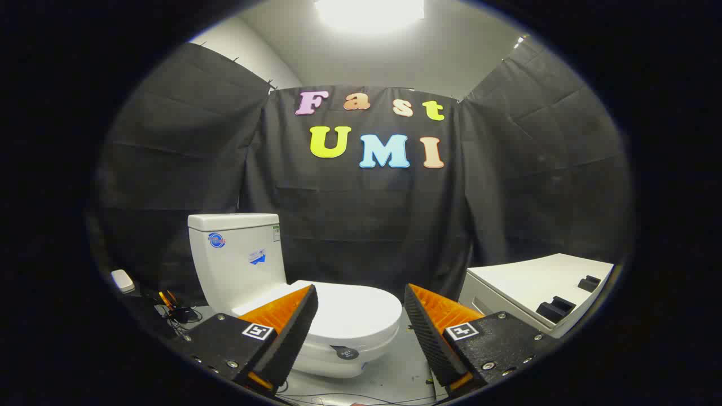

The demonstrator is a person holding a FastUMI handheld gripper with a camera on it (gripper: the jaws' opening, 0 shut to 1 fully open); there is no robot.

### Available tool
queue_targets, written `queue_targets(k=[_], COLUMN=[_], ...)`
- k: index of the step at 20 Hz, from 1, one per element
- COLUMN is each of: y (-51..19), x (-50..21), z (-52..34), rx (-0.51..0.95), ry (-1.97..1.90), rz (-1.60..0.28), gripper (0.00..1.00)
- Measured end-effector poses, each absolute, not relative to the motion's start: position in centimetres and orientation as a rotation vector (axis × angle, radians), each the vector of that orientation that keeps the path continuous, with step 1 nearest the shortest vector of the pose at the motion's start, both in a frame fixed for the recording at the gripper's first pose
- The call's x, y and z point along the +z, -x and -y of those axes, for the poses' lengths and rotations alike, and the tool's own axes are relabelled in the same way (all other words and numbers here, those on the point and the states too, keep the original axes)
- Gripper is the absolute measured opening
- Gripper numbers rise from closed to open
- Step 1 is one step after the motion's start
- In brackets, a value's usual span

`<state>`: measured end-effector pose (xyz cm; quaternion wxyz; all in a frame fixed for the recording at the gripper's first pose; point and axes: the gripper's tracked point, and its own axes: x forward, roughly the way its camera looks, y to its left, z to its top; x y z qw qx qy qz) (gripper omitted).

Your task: Open the toilet lid.

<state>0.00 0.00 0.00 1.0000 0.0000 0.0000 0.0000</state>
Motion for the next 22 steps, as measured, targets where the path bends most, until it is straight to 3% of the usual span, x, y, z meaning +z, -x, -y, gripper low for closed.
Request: queue_targets(k=[22], y=[0.13], x=[0.01], z=[0.50], rx=[-0.020], ry=[-0.063], rz=[0.037], gripper=[0.95])
